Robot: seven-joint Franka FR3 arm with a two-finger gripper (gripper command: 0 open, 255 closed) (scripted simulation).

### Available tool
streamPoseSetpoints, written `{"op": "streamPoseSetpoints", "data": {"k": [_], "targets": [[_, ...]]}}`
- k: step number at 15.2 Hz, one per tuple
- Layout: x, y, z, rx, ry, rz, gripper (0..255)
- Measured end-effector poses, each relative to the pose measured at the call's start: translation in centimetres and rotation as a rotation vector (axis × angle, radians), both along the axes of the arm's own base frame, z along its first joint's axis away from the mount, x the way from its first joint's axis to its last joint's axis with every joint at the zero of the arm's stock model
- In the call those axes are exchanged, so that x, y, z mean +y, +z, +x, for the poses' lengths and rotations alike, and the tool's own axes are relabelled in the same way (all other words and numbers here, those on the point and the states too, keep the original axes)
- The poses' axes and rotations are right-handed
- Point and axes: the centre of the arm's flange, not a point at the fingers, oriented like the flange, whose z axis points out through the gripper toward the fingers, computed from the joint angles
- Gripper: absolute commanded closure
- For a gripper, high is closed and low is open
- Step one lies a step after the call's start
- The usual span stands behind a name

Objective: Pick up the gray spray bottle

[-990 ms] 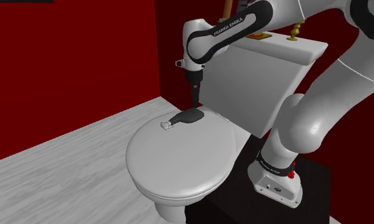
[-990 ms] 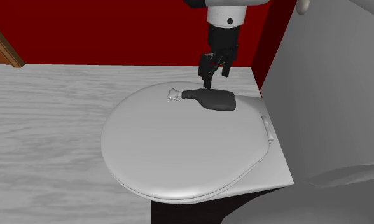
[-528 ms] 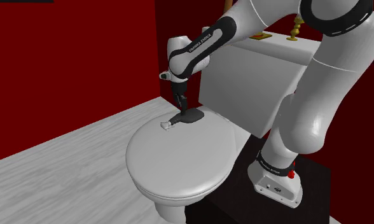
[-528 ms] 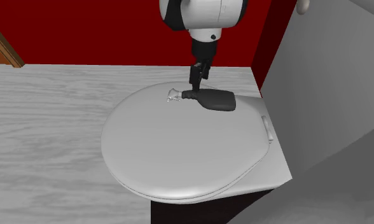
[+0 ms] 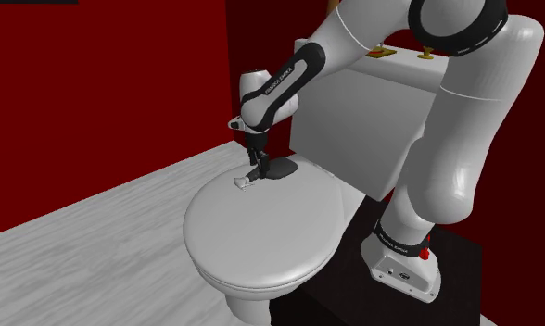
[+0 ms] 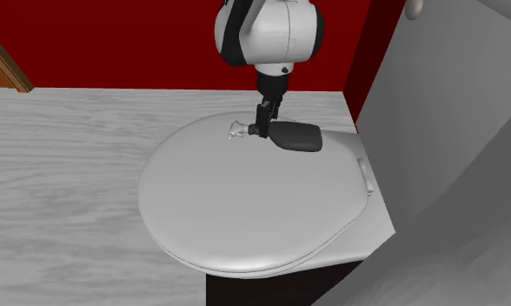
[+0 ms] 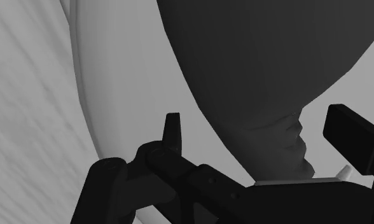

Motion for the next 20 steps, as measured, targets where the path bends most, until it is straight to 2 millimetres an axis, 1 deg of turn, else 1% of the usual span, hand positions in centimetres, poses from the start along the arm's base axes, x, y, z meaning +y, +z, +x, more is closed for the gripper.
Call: {"op": "streamPoseSetpoints", "data": {"k": [1, 2, 12, 17, 20], "targets": [[0.0, -0.3, 0.0, 0.0, 0.0, 0.0, 0], [0.0, -0.5, 0.0, 0.0, 0.0, 0.0, 255], [0.1, -0.6, 0.0, -0.003, 0.002, 0.001, 255], [0.2, 1.4, 0.0, -0.001, 0.0, 0.0, 255], [0.0, 3.1, 0.0, -0.001, 0.0, 0.0, 255]]}}
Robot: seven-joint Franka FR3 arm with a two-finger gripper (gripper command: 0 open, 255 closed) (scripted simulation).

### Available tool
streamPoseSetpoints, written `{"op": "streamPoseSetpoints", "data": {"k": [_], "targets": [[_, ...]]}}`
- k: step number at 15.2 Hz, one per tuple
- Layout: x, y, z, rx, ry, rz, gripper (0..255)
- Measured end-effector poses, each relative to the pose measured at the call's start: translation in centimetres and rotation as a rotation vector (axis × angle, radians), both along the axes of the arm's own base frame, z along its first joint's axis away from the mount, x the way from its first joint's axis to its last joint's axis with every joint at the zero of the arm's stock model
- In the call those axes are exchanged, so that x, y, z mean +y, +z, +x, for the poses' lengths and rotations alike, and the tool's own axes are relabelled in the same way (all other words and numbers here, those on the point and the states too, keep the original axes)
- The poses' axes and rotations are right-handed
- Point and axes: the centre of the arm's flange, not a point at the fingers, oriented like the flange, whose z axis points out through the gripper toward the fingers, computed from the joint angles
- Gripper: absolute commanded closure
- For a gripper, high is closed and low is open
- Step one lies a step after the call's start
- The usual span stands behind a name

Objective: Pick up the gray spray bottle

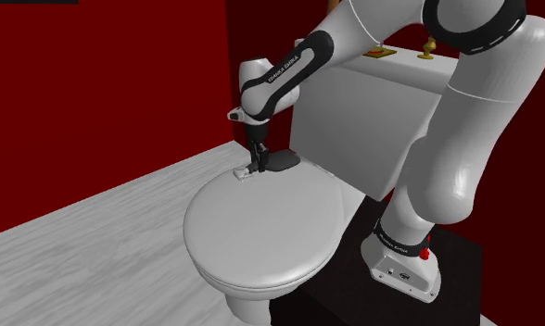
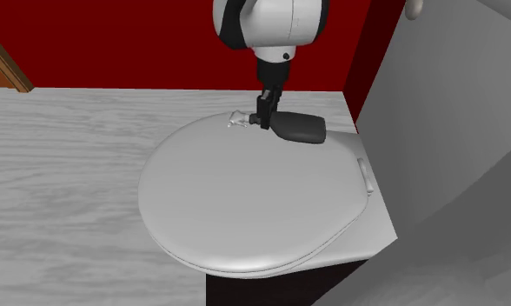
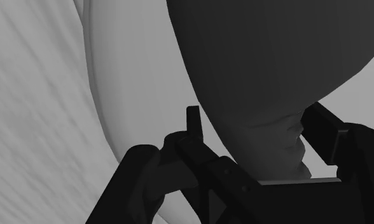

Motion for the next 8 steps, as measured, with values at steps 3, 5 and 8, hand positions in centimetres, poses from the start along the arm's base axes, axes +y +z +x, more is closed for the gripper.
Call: {"op": "streamPoseSetpoints", "data": {"k": [3, 5, 8], "targets": [[0.0, 1.5, 0.0, 0.0, 0.0, 0.0, 255], [0.1, 2.5, -0.1, 0.0, 0.0, 0.0, 255], [0.0, 3.9, -0.1, 0.0, 0.0, 0.0, 255]]}}
